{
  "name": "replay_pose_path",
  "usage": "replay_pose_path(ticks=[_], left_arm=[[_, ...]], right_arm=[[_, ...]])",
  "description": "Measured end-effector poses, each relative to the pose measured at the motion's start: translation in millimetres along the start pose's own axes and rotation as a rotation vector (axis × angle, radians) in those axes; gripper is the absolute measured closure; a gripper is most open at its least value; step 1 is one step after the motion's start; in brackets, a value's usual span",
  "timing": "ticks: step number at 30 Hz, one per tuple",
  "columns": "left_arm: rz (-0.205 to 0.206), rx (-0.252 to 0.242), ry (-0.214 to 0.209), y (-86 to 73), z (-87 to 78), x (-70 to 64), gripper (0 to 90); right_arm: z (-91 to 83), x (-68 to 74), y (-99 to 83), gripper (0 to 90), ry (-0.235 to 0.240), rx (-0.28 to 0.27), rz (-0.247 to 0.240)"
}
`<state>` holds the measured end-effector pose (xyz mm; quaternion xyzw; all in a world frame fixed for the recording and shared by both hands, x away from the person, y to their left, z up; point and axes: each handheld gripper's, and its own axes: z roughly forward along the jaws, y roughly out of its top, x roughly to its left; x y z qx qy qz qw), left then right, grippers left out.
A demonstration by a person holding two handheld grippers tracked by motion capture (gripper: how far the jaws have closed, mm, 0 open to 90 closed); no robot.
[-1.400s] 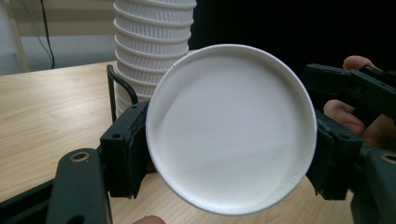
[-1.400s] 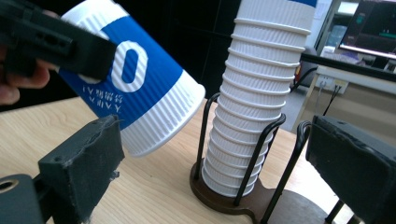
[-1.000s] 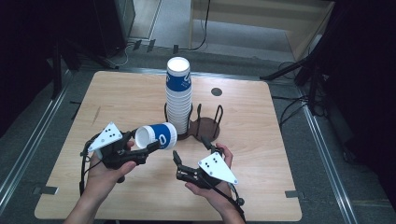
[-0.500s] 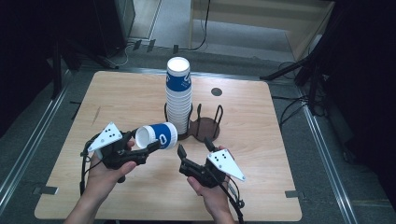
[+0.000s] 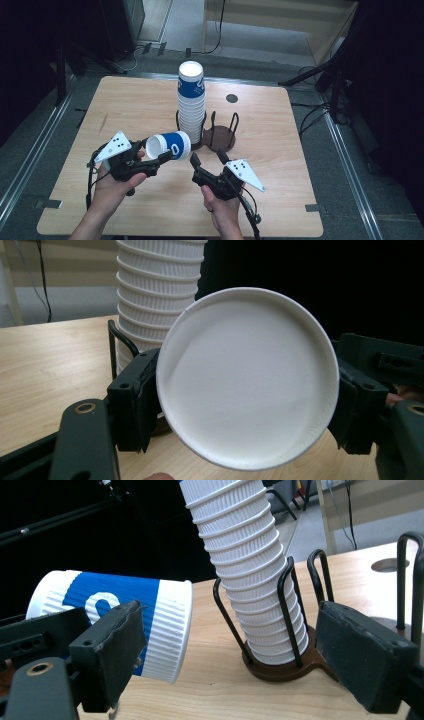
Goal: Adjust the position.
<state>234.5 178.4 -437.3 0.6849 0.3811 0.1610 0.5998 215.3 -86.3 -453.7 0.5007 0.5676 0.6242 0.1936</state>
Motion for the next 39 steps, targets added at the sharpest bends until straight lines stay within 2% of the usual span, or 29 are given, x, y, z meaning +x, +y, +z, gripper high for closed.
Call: replay_pose_path(ticks=[2,4,6,12,15,26,29,32,35,39], left_arm=[[0.001,-0.002,0.000,-0.1,0.1,-0.2,27.1],[0.002,-0.003,0.000,0.0,0.1,-0.2,27.1],[0.001,-0.005,0.001,-0.1,0.1,-0.2,27.0],[0.003,-0.008,0.001,-0.2,0.1,-0.1,27.1],[0.003,-0.010,0.002,-0.2,0.3,-0.1,27.0],[0.011,-0.025,0.004,-1.9,2.2,-1.1,27.0],[0.011,-0.030,0.004,-2.3,2.6,-1.6,27.0],[0.014,-0.034,0.003,-2.7,3.2,-1.8,27.0],[0.015,-0.038,0.002,-3.3,4.1,-2.3,27.0],[0.017,-0.041,0.000,-4.0,4.6,-2.9,27.0]], right_arm=[[0.2,0.6,-0.3,12.9,-0.010,0.004,0.022],[0.1,0.4,-0.4,12.7,-0.048,-0.006,0.053],[0.7,-0.9,0.2,12.4,-0.049,-0.002,0.095],[1.6,-2.3,0.2,12.9,-0.046,0.015,0.179],[2.4,-2.6,0.2,13.5,-0.063,0.023,0.221],[4.8,-10.9,-3.5,13.4,-0.043,0.052,0.517],[6.3,-11.9,-5.9,13.4,-0.022,0.067,0.605],[8.5,-11.4,-7.9,13.4,-0.009,0.081,0.663],[11.0,-11.3,-9.7,13.5,0.008,0.106,0.757],[13.2,-12.5,-12.4,13.7,0.018,0.123,0.845]])
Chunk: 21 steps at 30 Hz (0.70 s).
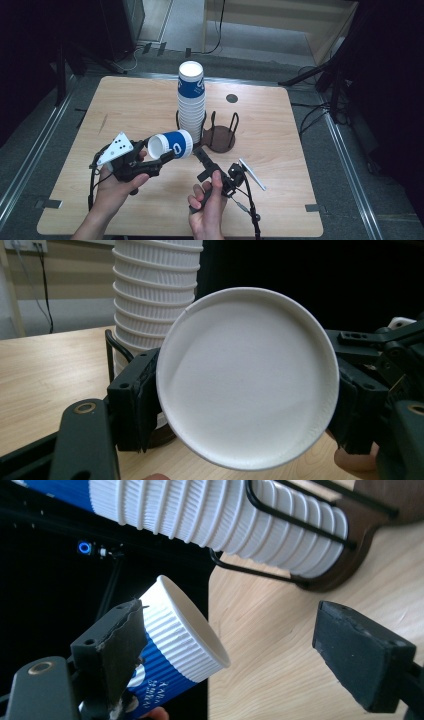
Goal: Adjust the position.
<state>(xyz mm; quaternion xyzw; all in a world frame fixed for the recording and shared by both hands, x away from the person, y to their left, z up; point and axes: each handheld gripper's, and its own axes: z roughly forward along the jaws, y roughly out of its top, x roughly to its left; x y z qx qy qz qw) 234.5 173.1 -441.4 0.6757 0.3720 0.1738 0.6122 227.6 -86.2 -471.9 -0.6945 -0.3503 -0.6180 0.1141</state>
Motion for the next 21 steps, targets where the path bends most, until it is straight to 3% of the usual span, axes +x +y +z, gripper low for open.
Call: replay_pose_path(ticks=[3,7,13,21], left_arm=[[-0.001,-0.006,-0.007,-0.9,0.8,-0.7,27.0],[0.002,-0.016,-0.008,-1.5,1.5,-2.2,27.1],[0.007,-0.036,-0.009,-3.2,2.7,-3.1,27.1],[0.009,-0.041,-0.020,-6.3,6.7,-6.3,27.1]], right_arm=[[2.8,-1.2,-2.3,13.7,0.016,0.019,0.086],[3.7,-0.2,-4.9,13.7,0.040,0.024,0.139],[3.6,-1.7,-8.4,13.8,0.076,0.070,0.288],[6.3,-1.6,-12.4,14.5,0.121,0.099,0.386]])
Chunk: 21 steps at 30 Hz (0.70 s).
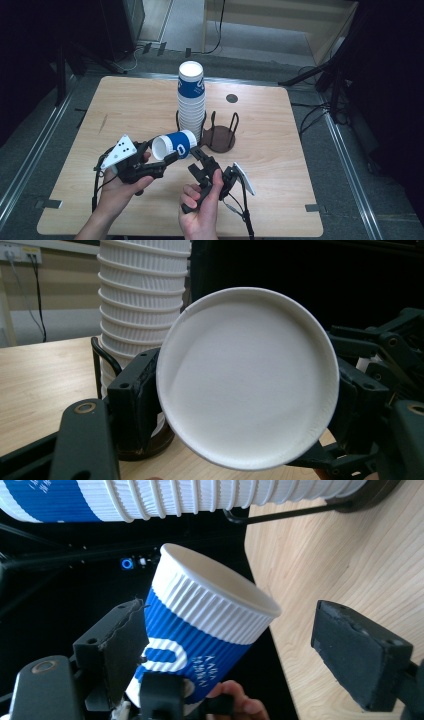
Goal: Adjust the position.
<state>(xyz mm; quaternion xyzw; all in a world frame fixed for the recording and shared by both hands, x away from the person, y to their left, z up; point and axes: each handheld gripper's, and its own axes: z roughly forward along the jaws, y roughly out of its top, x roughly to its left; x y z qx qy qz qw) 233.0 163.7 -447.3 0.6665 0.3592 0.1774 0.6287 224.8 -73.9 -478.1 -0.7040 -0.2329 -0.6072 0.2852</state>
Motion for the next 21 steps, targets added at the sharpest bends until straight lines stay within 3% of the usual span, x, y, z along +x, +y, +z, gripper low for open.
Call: replay_pose_path(ticks=[4,6,11,17,21], left_arm=[[0.000,-0.001,-0.006,-1.4,1.8,-1.8,27.1],[0.001,-0.002,-0.007,-1.9,2.6,-2.8,27.1],[0.006,0.001,-0.011,-3.2,4.1,-4.6,27.1],[0.013,0.003,-0.014,-3.7,4.5,-5.3,27.1],[0.019,0.006,-0.014,-4.2,5.0,-6.0,27.1]], right_arm=[[1.1,0.2,-2.6,11.9,-0.006,-0.007,0.045],[4.0,-1.1,-3.5,10.8,0.027,0.010,0.081],[9.7,-5.2,-4.3,7.1,0.052,0.030,0.137],[16.2,-9.6,-3.7,8.0,0.112,0.043,0.174],[19.1,-10.2,-2.9,8.7,0.107,0.048,0.184]])
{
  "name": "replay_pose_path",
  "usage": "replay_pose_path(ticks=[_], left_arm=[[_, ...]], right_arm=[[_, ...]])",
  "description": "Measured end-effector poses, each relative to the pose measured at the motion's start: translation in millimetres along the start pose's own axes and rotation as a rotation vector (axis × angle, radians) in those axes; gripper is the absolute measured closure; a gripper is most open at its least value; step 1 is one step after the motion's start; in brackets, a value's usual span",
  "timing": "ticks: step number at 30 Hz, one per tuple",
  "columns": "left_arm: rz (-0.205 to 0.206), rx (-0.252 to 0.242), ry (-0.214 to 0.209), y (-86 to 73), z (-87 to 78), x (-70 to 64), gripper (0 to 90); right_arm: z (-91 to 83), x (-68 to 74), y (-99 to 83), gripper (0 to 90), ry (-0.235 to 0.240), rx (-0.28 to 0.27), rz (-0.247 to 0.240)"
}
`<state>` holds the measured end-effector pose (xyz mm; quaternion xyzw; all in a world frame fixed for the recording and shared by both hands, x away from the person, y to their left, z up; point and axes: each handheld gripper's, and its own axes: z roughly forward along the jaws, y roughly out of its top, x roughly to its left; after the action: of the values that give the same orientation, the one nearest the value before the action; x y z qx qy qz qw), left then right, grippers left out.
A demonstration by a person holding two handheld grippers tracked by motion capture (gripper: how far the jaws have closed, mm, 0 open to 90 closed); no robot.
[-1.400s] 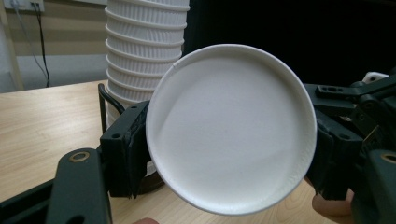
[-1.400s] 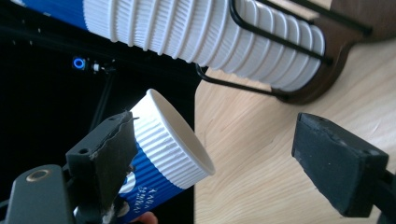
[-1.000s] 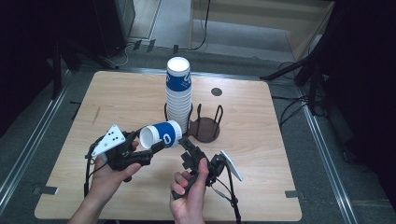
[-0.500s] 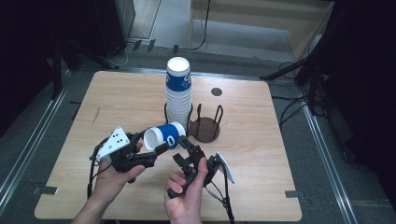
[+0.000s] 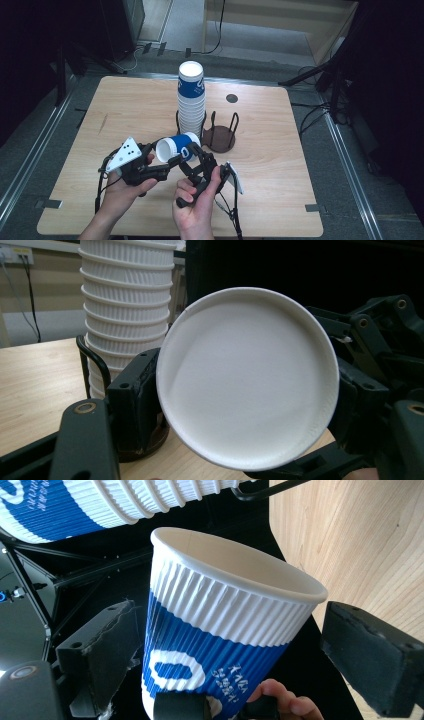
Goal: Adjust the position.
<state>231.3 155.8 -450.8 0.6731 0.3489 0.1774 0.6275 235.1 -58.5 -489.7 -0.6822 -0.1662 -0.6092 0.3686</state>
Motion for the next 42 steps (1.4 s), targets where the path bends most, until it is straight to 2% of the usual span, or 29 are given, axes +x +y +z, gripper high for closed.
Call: replay_pose_path(ticks=[12,19,29,34,37,39,42], left_arm=[[0.011,-0.008,-0.010,-0.2,0.4,-2.5,27.1],[0.018,-0.004,-0.010,-0.2,0.2,-3.0,27.2],[0.037,0.001,-0.004,-0.7,0.8,-3.9,27.1],[0.039,0.005,-0.002,-0.9,1.1,-4.0,26.9],[0.018,0.027,-0.008,0.2,1.9,-4.0,26.0],[0.018,0.032,-0.012,0.8,1.8,-4.8,24.9],[0.009,0.022,-0.018,1.6,1.2,-6.5,15.0]], right_arm=[[11.2,7.4,2.9,8.9,-0.008,0.007,0.021],[17.5,4.6,4.9,9.1,-0.017,0.007,0.025],[20.4,3.3,5.3,13.4,-0.003,0.007,0.032],[20.8,1.4,4.8,16.9,0.022,0.008,0.043],[19.7,2.2,4.4,19.4,0.023,0.009,0.045],[18.7,2.8,4.4,20.0,0.032,0.000,0.035],[17.8,3.7,4.6,20.4,0.048,-0.005,0.024]])
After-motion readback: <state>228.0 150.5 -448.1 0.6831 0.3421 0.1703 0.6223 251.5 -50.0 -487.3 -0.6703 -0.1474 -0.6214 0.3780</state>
